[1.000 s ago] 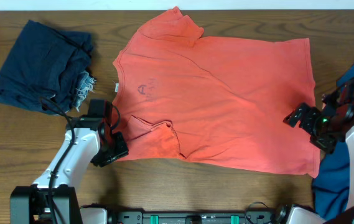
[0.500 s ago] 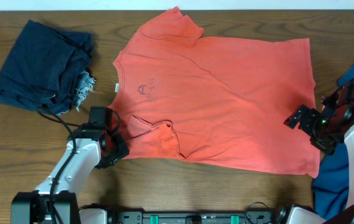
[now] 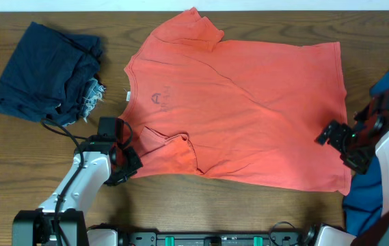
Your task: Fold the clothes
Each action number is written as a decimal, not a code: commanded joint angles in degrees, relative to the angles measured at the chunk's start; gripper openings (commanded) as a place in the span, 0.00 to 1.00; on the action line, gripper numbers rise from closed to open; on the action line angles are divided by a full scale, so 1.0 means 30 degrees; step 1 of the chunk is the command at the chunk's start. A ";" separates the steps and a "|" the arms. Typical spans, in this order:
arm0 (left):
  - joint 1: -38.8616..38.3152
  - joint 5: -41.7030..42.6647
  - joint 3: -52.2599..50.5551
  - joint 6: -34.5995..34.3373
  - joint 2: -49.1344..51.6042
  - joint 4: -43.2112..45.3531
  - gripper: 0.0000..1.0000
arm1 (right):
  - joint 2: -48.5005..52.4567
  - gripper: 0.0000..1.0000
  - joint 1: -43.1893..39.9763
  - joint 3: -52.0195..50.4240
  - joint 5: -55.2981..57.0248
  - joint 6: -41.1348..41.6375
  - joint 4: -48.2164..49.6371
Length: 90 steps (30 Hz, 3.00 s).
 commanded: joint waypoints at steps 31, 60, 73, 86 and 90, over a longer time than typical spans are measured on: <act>0.0087 -0.0240 -0.0044 0.0087 0.0721 -0.1020 0.06 | 0.2667 0.32 -0.7329 -0.4561 0.1056 0.3184 0.3424; 0.0087 -0.0277 0.4102 0.0087 -0.3672 -0.9377 0.06 | -0.1690 0.01 -0.7264 0.1719 -0.1268 0.0146 -0.1719; 0.0087 -0.0117 0.6572 -0.0044 -0.5479 -1.1118 0.06 | -0.2455 0.01 -0.6688 0.3891 -0.3679 0.0058 -0.2346; 0.0087 -0.0794 0.6564 0.0248 -0.2419 -0.7730 0.06 | -0.0248 0.01 -0.4218 0.3883 -0.3672 0.2339 0.1763; 0.0087 -0.2018 0.6564 0.0255 -0.1166 -0.6994 0.06 | 0.0721 0.01 -0.3861 0.3883 -0.3672 0.2710 0.3475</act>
